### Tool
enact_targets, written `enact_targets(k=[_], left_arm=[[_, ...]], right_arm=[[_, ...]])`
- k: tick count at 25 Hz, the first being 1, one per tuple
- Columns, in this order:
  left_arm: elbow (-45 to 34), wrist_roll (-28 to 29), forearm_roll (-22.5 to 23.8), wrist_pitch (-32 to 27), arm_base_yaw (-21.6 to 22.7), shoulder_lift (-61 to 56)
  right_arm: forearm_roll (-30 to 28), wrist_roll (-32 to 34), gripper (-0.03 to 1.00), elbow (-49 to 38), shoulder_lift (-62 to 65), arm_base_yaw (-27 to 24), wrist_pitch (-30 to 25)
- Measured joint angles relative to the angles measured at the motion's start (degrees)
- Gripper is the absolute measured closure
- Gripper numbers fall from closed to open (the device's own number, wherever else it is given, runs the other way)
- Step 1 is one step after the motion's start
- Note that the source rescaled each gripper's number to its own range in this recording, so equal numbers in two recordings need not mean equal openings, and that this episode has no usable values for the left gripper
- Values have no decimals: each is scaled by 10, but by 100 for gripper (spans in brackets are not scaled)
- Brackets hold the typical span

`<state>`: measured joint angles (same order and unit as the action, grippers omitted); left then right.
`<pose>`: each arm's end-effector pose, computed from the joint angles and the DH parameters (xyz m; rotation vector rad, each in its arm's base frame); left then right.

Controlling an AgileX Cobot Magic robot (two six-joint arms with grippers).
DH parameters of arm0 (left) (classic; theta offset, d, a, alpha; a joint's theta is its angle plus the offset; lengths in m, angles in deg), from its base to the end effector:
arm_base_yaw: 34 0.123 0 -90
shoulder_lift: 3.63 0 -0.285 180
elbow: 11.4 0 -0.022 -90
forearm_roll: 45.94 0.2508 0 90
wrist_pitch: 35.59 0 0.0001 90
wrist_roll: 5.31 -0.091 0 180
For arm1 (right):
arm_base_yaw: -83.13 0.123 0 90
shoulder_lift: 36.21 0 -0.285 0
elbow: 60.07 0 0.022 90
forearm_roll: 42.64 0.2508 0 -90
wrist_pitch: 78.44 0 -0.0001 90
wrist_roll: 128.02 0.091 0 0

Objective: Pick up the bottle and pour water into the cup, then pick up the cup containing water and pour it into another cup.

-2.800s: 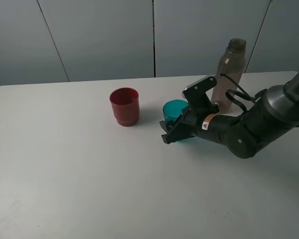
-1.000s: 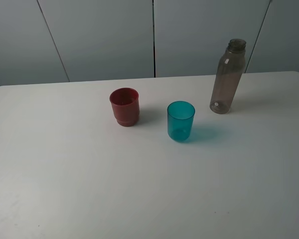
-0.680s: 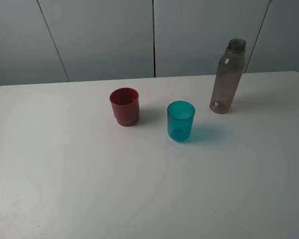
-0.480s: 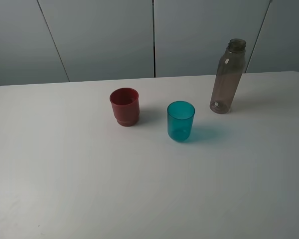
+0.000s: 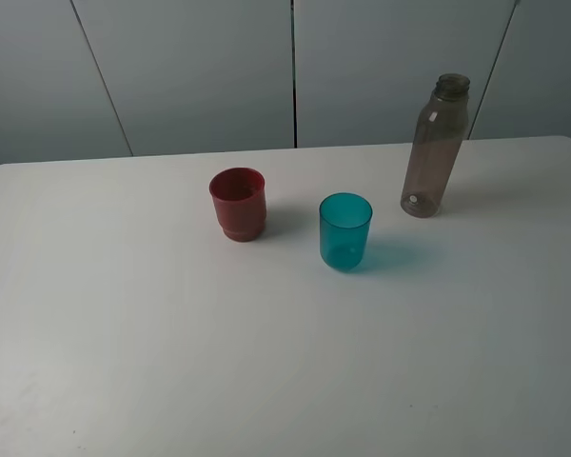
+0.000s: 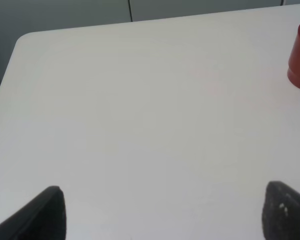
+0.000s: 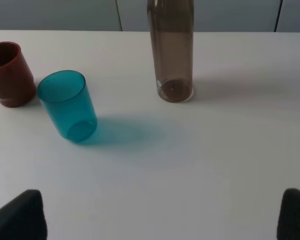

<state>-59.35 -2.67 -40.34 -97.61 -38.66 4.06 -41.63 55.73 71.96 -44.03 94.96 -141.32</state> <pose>-0.0068 0.0084 0.2788 0.0296 2.0496 0.0378 -0.0077 -0.0001 0.2772 -0.1476 2.0712 0.1879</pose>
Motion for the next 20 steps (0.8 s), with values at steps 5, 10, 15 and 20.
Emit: enact_targets(k=[5,10,15,20], left_arm=[[0,0,0,0,0,0],[0,0,0,0,0,0],[0,0,0,0,0,0],[0,0,0,0,0,0]], right_arm=[[-2,-21,-3,0,1,-2,0],[-4,-22,-3,0,1,-81,0],[-5,-26,-3,0,1,-147,0],[-5,-27,-3,0,1,-149,0]])
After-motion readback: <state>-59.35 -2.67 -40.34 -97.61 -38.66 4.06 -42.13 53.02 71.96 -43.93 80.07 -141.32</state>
